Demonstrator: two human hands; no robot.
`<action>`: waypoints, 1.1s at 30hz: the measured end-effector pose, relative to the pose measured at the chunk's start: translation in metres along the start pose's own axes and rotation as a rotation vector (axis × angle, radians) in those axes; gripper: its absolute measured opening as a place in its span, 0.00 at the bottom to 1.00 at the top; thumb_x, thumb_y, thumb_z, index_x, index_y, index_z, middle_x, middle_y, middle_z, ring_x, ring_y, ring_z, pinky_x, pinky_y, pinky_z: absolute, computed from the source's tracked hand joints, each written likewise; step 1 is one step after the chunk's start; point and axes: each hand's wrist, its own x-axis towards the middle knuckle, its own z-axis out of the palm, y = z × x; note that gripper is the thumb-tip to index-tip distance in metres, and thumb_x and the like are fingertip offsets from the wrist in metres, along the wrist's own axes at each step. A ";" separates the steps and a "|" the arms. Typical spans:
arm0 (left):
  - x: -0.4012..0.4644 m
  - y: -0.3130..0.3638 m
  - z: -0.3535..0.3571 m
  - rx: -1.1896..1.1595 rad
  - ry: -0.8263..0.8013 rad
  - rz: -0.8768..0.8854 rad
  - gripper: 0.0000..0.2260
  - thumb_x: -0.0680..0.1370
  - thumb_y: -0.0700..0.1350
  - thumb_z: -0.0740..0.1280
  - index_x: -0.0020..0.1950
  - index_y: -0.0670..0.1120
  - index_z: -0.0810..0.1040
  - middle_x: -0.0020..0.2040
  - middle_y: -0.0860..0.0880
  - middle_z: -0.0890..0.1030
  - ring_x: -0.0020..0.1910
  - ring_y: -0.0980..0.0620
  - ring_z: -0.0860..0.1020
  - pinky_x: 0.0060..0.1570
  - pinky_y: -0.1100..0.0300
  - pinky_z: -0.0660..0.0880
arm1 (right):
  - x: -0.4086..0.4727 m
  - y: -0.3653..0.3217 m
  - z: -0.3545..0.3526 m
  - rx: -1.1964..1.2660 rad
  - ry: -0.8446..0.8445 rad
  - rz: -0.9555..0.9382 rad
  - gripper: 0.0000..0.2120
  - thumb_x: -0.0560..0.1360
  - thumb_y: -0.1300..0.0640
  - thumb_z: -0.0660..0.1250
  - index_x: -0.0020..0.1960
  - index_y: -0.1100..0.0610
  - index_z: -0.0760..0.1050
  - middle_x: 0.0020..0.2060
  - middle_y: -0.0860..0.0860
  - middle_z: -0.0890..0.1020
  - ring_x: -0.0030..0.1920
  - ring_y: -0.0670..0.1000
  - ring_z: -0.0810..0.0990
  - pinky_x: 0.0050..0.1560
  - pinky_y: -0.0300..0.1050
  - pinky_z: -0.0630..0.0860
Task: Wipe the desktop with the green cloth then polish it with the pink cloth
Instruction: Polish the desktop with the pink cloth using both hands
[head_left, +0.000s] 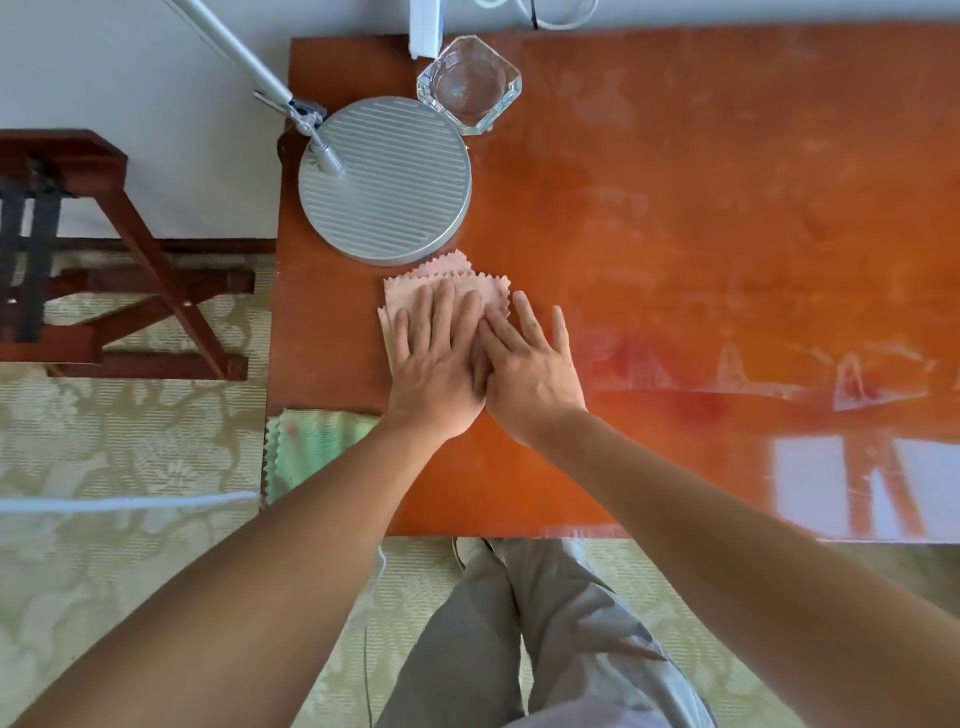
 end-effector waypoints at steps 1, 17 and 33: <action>-0.011 0.001 0.004 -0.015 0.004 -0.007 0.31 0.82 0.57 0.46 0.83 0.51 0.41 0.83 0.44 0.40 0.82 0.43 0.38 0.79 0.42 0.41 | -0.009 -0.003 0.003 0.013 0.021 -0.014 0.29 0.80 0.51 0.49 0.80 0.57 0.58 0.80 0.53 0.57 0.80 0.59 0.45 0.76 0.66 0.39; -0.155 0.004 0.048 -0.112 -0.024 0.063 0.29 0.84 0.57 0.40 0.83 0.47 0.43 0.83 0.43 0.40 0.82 0.42 0.38 0.80 0.43 0.43 | -0.135 -0.038 0.058 0.036 0.144 -0.060 0.23 0.78 0.54 0.55 0.70 0.59 0.75 0.71 0.54 0.73 0.75 0.65 0.63 0.71 0.74 0.59; -0.024 0.009 0.012 -0.100 -0.069 0.107 0.30 0.84 0.57 0.47 0.83 0.52 0.39 0.83 0.46 0.36 0.81 0.44 0.34 0.78 0.44 0.34 | -0.045 0.002 0.028 0.013 0.098 0.112 0.30 0.80 0.53 0.50 0.81 0.54 0.54 0.81 0.48 0.54 0.80 0.59 0.42 0.75 0.69 0.39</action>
